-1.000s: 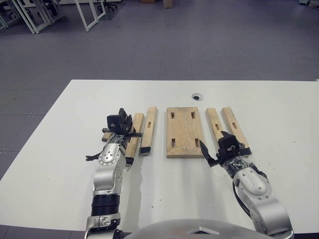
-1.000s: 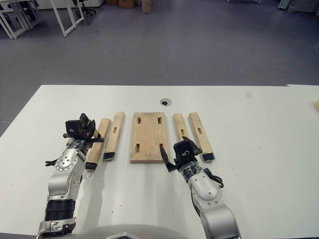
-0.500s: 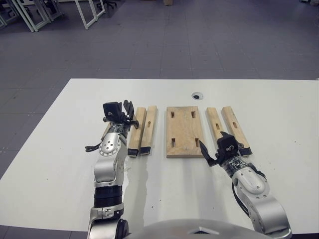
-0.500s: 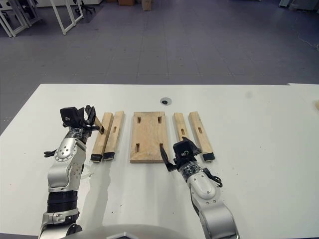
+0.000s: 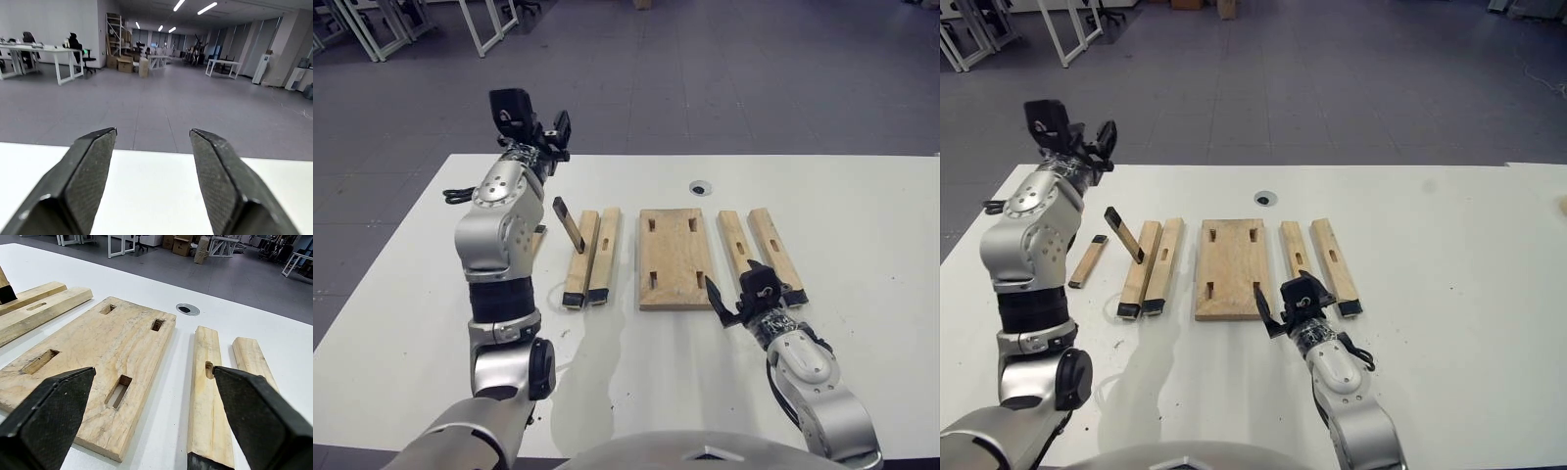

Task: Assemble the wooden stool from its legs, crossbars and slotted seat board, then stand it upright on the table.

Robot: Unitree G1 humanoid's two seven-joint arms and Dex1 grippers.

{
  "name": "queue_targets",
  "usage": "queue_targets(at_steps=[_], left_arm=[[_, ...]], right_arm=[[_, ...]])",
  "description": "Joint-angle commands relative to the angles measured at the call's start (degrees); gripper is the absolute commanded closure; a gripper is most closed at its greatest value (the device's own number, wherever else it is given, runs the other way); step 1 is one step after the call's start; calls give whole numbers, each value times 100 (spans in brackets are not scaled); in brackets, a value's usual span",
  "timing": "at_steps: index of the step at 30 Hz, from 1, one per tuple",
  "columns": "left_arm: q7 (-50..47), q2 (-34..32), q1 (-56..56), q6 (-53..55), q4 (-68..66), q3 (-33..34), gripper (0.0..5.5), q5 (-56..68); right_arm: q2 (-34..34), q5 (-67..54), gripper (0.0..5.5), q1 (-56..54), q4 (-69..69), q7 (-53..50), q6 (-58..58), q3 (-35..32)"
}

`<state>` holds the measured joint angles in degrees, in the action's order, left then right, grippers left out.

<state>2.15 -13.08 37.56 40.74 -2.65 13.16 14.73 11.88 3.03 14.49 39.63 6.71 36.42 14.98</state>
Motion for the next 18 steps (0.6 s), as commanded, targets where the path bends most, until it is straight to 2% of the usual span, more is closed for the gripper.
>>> queue_targets(at_steps=[1, 6, 13, 18], left_arm=[[153, -24, 127, 33, -568, -53, 273, 6], [255, -76, 686, -627, -379, 73, 273, 104], [270, 10, 205, -1164, -2494, -79, 273, -270], [222, 131, 219, -1355, -2876, 54, 273, -161]], right_arm=[[-41, 62, 109, -112, -70, -13, -3, 41], [-54, 77, 109, -135, -82, -11, -9, 16], [-148, 119, 109, -192, -134, -109, 4, -16], [-191, 178, 109, -220, -157, -125, -7, -43]])
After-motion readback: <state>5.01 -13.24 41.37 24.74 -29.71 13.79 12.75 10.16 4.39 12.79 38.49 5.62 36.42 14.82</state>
